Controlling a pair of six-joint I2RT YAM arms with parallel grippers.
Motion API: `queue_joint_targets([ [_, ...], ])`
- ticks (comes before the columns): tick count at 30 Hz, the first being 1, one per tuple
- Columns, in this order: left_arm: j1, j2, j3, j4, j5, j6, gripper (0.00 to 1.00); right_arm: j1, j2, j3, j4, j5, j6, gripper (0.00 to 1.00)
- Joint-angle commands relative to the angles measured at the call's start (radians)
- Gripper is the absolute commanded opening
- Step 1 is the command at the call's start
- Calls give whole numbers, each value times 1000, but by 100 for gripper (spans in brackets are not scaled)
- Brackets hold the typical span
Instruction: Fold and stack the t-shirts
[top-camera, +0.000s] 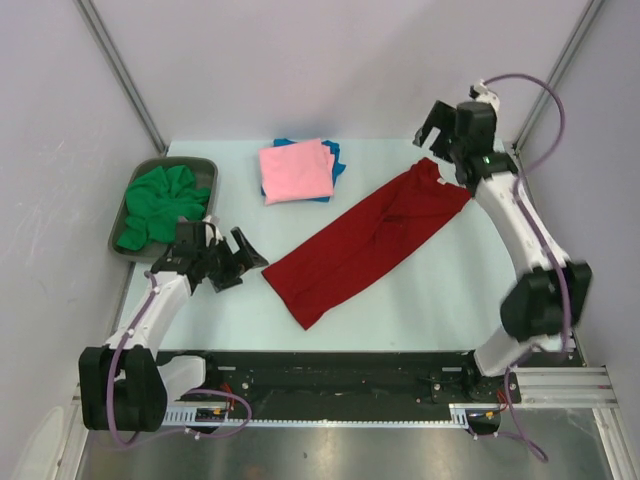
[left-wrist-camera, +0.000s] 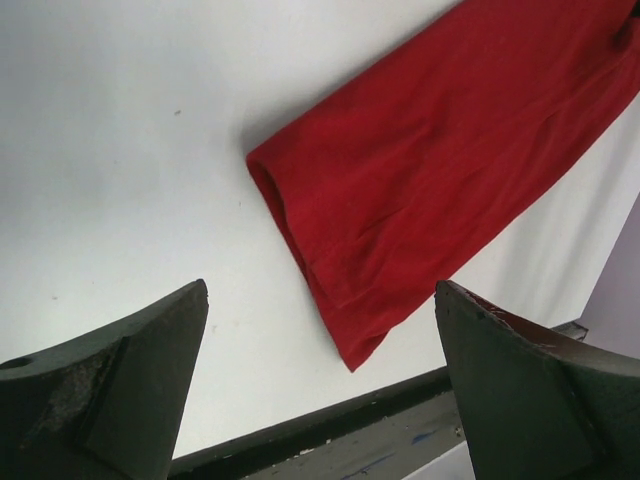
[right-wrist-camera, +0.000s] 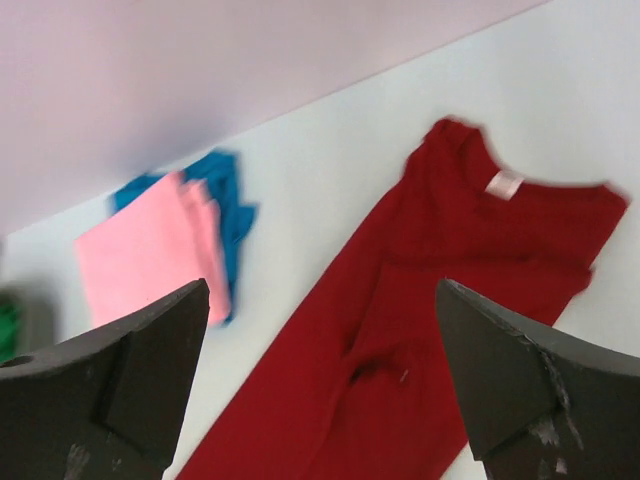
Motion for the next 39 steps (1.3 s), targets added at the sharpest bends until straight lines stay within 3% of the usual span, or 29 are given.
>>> queue_joint_targets([
  [1, -5, -5, -43, 108, 71, -19, 100, 79, -318, -376, 27, -215, 157, 100],
  [4, -7, 21, -31, 99, 91, -10, 100, 187, -435, -534, -24, -188, 231, 100],
  [6, -7, 23, -20, 87, 89, -1, 100, 326, -541, -611, -44, -125, 289, 100],
  [11, -7, -26, -20, 57, 80, -1, 100, 637, -760, -876, -21, -2, 587, 100],
  [15, -5, -59, -28, 34, 85, 2, 100, 811, -813, -1020, 27, 137, 758, 97],
  [20, -5, -83, -43, 25, 86, 5, 100, 908, -723, -1083, 117, 184, 828, 97],
  [25, -5, -86, -65, 18, 76, 14, 100, 956, -513, -1092, 310, 156, 849, 97],
  [31, -5, -71, -66, 10, 65, 31, 100, 951, -324, -1092, 543, 103, 865, 96],
  [39, -4, -62, -66, 10, 82, 27, 100, 951, -117, -1077, 708, 27, 906, 93],
])
